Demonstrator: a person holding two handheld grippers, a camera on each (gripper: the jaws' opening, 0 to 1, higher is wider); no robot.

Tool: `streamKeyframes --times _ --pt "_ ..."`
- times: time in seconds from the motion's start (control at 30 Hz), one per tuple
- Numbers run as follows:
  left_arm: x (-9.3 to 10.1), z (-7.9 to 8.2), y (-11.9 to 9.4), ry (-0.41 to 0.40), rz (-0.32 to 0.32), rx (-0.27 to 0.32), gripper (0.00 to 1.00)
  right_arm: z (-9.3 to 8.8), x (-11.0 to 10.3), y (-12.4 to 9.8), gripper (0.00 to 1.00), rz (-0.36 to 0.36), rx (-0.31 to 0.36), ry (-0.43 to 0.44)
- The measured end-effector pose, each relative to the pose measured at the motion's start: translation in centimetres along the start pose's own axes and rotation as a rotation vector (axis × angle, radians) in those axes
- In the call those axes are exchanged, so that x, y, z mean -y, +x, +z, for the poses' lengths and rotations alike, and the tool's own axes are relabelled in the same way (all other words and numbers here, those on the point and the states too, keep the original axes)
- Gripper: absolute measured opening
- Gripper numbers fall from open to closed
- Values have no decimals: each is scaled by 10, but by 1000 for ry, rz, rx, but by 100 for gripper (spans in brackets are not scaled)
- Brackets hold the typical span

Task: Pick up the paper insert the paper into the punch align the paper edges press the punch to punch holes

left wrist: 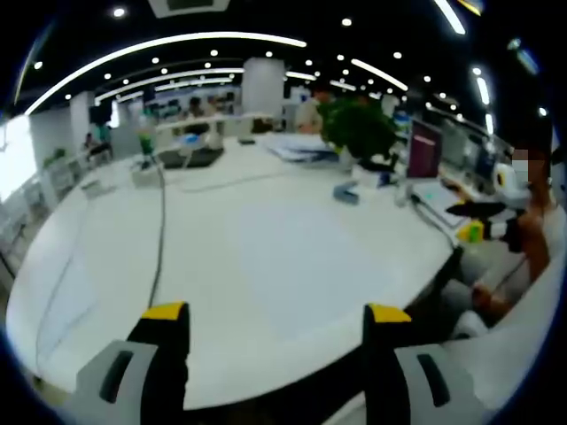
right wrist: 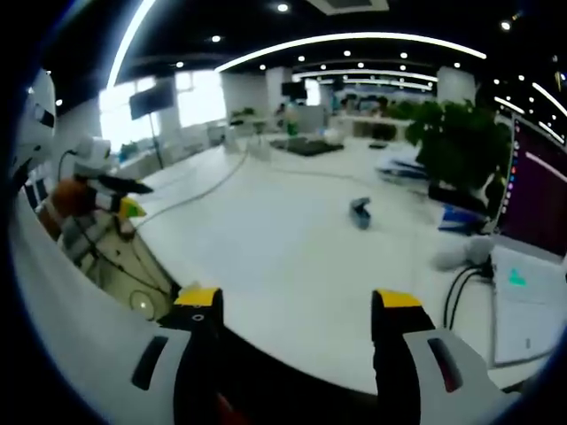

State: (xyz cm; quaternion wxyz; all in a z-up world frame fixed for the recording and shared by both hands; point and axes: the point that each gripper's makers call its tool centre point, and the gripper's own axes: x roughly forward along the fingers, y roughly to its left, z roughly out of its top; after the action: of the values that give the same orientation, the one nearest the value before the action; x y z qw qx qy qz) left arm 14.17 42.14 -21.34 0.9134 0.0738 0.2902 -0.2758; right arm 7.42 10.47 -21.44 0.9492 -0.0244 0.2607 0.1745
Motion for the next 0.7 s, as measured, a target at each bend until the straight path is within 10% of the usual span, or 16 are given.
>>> streamKeyframes --times 0.7 --pt "-2 -5 0 2 12 -15 83 -1 -8 1 61 28 0 -15"
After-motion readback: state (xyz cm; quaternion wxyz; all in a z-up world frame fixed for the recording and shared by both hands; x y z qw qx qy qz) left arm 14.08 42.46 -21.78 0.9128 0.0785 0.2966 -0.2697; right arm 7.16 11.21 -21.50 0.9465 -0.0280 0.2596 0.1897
